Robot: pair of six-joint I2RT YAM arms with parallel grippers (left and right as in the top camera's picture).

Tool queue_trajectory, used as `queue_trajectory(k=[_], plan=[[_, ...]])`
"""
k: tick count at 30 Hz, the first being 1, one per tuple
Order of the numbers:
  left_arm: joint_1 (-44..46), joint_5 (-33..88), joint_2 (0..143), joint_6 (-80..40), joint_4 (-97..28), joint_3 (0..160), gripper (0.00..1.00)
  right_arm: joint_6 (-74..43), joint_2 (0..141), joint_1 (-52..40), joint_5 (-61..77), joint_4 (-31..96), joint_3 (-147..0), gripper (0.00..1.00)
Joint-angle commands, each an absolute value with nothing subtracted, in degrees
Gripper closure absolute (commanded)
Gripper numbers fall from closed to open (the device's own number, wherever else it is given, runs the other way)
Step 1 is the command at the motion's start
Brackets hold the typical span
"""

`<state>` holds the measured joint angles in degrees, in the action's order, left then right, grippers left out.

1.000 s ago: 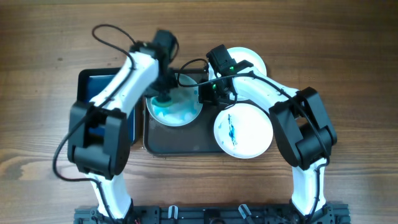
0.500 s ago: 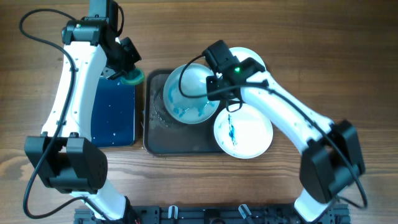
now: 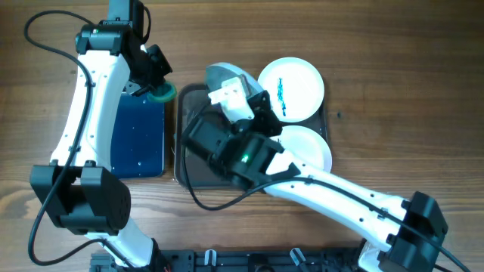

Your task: Clean dirty plates on tray and stack at the side

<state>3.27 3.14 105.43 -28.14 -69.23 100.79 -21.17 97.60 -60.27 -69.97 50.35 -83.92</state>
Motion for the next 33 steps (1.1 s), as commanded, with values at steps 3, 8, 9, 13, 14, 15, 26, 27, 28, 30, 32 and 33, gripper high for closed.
queue_trajectory(k=[3, 8, 9, 13, 14, 15, 26, 27, 28, 30, 32, 33], plan=[[3.1, 4.1, 104.7, -27.5, -68.8, 101.8, 0.96, -20.0, 96.4, -62.4, -87.2, 50.2, -85.3, 0.96], [3.1, 4.1, 104.7, -27.5, -68.8, 101.8, 0.96, -16.5, 95.7, -62.5, -87.2, 46.8, -85.3, 0.96], [3.1, 4.1, 104.7, -27.5, -68.9, 101.8, 0.96, -16.5, 95.7, -62.5, -87.2, 46.3, -85.3, 0.96], [3.1, 4.1, 104.7, -27.5, -68.9, 101.8, 0.96, -16.8, 95.7, -60.0, -61.8, 47.2, -85.2, 0.96], [3.1, 4.1, 104.7, -27.5, -69.0, 101.8, 0.96, -19.1, 95.8, -58.2, -53.3, 47.8, -84.9, 0.96], [3.1, 4.1, 104.7, -27.4, -69.1, 101.8, 0.96, -23.1, 96.1, -55.3, -42.9, 48.2, -84.7, 0.95], [3.1, 4.1, 104.7, -27.4, -69.8, 101.8, 0.96, -40.2, 114.4, -39.3, 0.0, 45.5, -84.7, 0.96], [3.1, 4.1, 104.7, -27.4, -69.9, 101.8, 0.96, -41.1, 115.3, -39.2, 0.6, 45.5, -84.7, 0.96], [3.1, 4.1, 104.7, -27.4, -69.9, 101.8, 0.96, -41.1, 116.3, -39.0, 1.5, 45.3, -84.7, 0.96], [3.1, 4.1, 104.7, -27.4, -69.9, 101.8, 0.96, -40.4, 116.8, -38.4, 3.2, 44.7, -84.7, 0.96], [3.1, 4.1, 104.7, -27.4, -69.9, 101.8, 0.96, -35.8, 116.8, -37.4, 7.5, 43.3, -84.7, 0.78], [3.1, 4.1, 104.7, -27.4, -69.9, 101.8, 0.96, -32.4, 116.8, -36.6, 9.9, 42.8, -84.7, 0.67]])
